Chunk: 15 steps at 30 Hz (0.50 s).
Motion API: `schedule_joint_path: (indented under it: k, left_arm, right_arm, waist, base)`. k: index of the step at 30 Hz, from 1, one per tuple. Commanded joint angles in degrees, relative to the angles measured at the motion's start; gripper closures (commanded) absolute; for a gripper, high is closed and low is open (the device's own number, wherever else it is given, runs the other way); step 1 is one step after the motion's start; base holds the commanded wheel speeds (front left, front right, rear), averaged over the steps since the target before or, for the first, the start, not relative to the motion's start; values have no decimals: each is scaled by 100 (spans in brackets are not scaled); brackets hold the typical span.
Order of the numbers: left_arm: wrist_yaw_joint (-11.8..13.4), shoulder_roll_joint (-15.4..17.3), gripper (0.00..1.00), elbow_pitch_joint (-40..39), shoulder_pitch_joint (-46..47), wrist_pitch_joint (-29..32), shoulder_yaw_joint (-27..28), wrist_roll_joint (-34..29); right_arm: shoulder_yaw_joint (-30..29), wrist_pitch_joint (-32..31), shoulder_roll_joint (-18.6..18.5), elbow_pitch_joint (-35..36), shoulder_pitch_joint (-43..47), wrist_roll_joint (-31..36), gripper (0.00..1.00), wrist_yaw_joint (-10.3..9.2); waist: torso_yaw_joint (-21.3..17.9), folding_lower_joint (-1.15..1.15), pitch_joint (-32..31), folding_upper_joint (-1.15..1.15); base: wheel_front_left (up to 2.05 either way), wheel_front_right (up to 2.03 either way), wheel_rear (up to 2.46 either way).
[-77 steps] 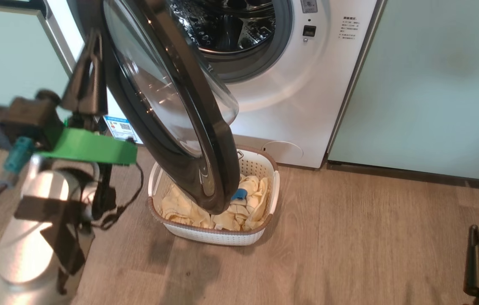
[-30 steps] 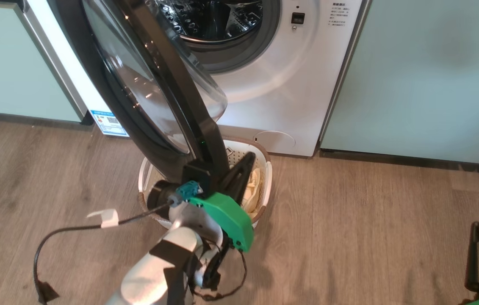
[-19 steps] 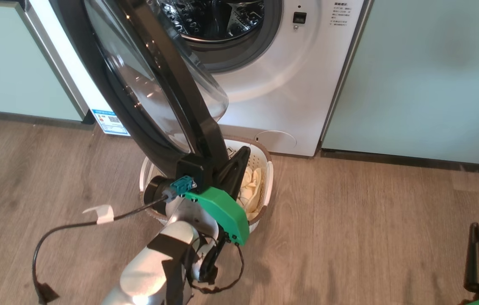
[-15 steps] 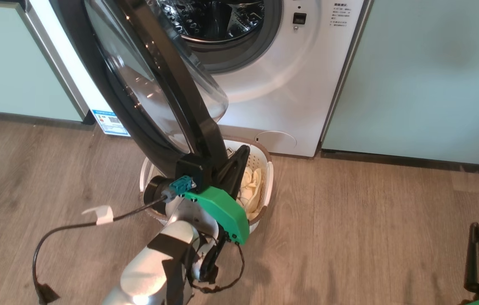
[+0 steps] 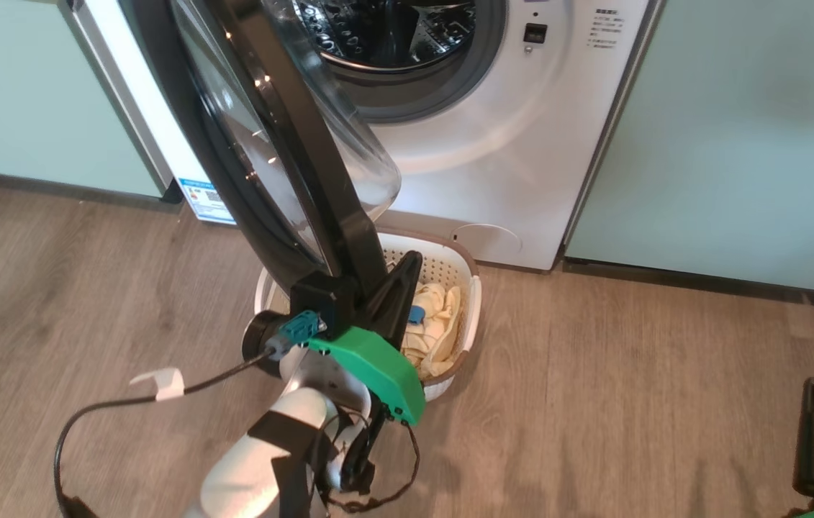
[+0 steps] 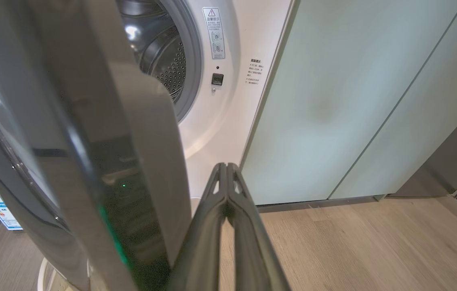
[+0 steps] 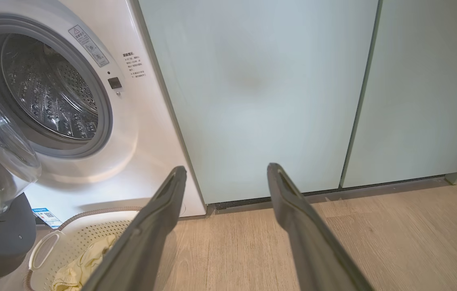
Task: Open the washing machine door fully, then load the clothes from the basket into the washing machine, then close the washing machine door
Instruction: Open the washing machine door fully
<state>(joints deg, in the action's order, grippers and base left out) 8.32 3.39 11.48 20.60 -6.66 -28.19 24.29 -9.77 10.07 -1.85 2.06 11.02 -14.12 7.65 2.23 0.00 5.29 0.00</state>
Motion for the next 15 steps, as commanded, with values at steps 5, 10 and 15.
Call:
schedule_joint_path:
  k: [5,10,15]
  left_arm:
    - [194,204,100,-402,4,-64,279,-21]
    - [284,254,100,-600,-122,-61,262,-55]
    - [371,345,100,-717,-251,-70,291,-79]
  right_arm:
    - [68,-14,-103,241,-190,-11,0,-16]
    - [61,-34,-103,271,-210,-9,0,-16]
    - [63,-59,-103,293,-219,4,0,-16]
  waist:
    - [152,0,45,0]
    - [320,0,72,0]
    - [505,0,76,0]
  base:
    - [0,0,0]
    - [0,0,0]
    - [0,0,0]
